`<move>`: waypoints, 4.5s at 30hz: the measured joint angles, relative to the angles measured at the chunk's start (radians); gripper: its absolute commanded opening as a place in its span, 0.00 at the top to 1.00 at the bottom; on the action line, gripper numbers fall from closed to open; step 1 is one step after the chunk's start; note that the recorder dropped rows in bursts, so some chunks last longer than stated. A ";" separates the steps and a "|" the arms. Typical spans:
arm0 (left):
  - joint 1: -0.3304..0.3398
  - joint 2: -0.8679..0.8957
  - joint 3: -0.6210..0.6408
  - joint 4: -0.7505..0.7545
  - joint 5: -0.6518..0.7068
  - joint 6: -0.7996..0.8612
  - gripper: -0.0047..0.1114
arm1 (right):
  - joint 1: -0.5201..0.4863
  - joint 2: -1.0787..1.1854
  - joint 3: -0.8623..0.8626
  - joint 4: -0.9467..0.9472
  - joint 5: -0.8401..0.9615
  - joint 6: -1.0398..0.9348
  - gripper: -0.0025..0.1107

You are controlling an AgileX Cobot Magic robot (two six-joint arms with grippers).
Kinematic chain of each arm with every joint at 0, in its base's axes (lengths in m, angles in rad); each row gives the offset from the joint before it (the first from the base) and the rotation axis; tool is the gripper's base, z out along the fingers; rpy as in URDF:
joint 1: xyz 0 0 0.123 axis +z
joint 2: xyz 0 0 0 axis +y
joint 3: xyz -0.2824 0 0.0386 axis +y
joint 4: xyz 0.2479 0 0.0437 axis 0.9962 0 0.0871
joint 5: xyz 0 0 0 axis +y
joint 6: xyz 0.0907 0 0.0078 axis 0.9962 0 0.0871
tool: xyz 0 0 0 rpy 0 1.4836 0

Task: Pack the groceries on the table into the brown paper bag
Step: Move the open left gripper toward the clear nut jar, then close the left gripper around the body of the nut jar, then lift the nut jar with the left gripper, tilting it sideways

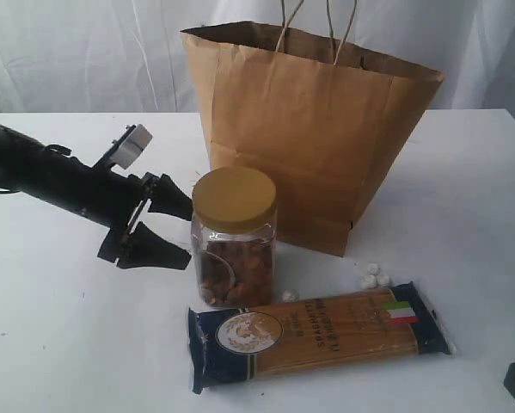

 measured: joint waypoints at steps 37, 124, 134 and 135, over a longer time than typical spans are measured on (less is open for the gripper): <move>-0.153 0.039 -0.004 -0.074 -0.051 0.000 0.06 | 0.000 0.000 0.000 0.000 0.002 0.000 0.98; -0.221 -0.290 -0.004 0.245 -0.111 -0.811 0.96 | 0.000 0.000 0.000 0.000 0.008 0.025 0.98; -0.221 -0.393 0.039 0.321 -0.103 -0.895 0.96 | 0.000 0.000 0.000 0.000 0.008 0.025 0.98; -0.221 -0.397 0.039 0.326 -0.100 -0.901 0.96 | 0.000 0.000 0.000 0.000 0.008 0.025 0.98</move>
